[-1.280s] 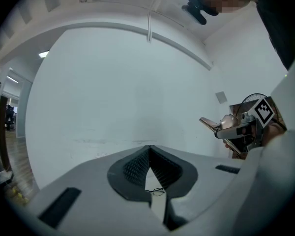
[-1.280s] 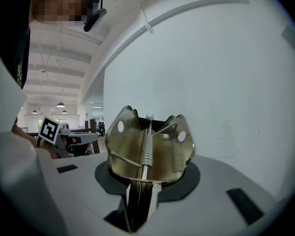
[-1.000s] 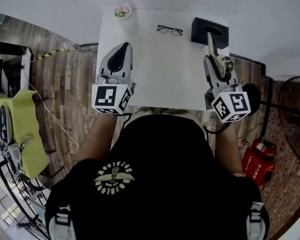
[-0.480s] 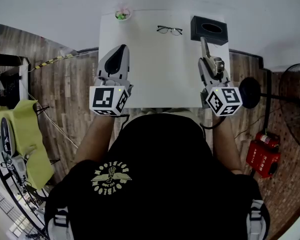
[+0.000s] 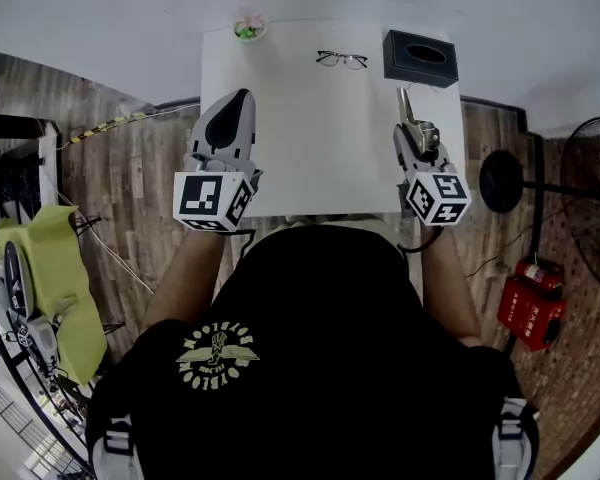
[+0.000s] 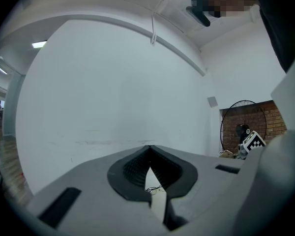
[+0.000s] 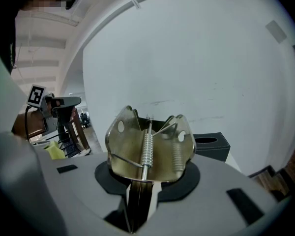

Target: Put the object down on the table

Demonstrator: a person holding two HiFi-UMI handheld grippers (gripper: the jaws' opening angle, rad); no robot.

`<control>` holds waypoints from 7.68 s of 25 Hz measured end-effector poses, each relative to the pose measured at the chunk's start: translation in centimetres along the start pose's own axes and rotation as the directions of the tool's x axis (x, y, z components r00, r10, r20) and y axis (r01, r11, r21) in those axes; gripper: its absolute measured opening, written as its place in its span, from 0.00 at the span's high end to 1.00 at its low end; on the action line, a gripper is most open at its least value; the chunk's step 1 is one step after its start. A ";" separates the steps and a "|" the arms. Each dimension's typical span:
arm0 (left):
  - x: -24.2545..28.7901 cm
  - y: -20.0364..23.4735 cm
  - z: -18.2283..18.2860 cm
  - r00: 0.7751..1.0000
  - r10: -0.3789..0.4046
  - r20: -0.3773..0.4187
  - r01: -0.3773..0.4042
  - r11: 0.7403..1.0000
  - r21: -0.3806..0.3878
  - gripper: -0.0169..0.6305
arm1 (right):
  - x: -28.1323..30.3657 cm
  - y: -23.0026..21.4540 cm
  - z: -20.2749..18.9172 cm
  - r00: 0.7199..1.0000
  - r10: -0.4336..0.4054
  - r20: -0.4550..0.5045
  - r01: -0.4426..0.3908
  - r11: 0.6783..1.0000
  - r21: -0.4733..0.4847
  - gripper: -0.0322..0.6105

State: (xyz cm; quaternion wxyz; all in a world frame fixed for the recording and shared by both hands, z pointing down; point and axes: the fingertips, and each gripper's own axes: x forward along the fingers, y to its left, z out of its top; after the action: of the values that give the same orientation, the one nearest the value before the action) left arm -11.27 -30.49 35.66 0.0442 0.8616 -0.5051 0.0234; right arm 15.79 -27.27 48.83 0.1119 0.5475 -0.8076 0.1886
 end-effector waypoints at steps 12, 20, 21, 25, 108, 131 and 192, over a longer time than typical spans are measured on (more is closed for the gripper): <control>-1.5 1.7 -0.1 1.000 0.031 -0.004 -0.031 0.999 0.007 0.96 | 2.4 0.7 -4.9 0.995 -0.001 -0.097 -0.003 0.999 -0.036 0.79; -2.9 2.8 -0.5 0.998 0.061 -0.004 -0.061 0.998 0.000 0.96 | 3.9 1.1 -8.9 0.984 0.012 -0.178 -0.018 0.999 -0.036 0.79; -3.1 2.9 -0.6 0.998 0.064 -0.005 -0.064 0.998 0.000 0.96 | 4.0 1.0 -9.4 0.982 0.012 -0.186 -0.018 0.999 -0.030 0.79; -3.8 3.3 -0.7 0.997 0.077 -0.005 -0.077 0.997 0.002 0.96 | 4.6 0.7 -11.4 0.975 0.011 -0.220 -0.011 1.000 0.000 0.79; -0.3 -2.3 -1.0 0.996 0.087 -0.033 -0.087 0.996 0.001 0.96 | 7.4 -1.2 -17.9 0.896 0.132 -0.424 -0.184 0.979 -0.083 0.55; 1.7 -5.5 -0.8 1.000 0.026 -0.012 -0.027 0.999 -0.037 0.96 | 3.7 1.0 -9.7 0.952 0.221 -0.214 -0.246 0.964 -0.098 0.73; 0.5 -8.5 0.2 1.000 -0.025 0.011 0.025 1.000 -0.018 0.96 | -8.9 4.5 11.9 0.963 0.183 0.196 -0.134 0.962 -0.239 0.95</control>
State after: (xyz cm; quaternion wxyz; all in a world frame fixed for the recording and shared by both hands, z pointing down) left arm -3.62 -26.85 35.05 0.0499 0.8676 -0.4946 0.0136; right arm 15.27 -23.40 33.81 0.0688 0.4819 -0.8724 0.0441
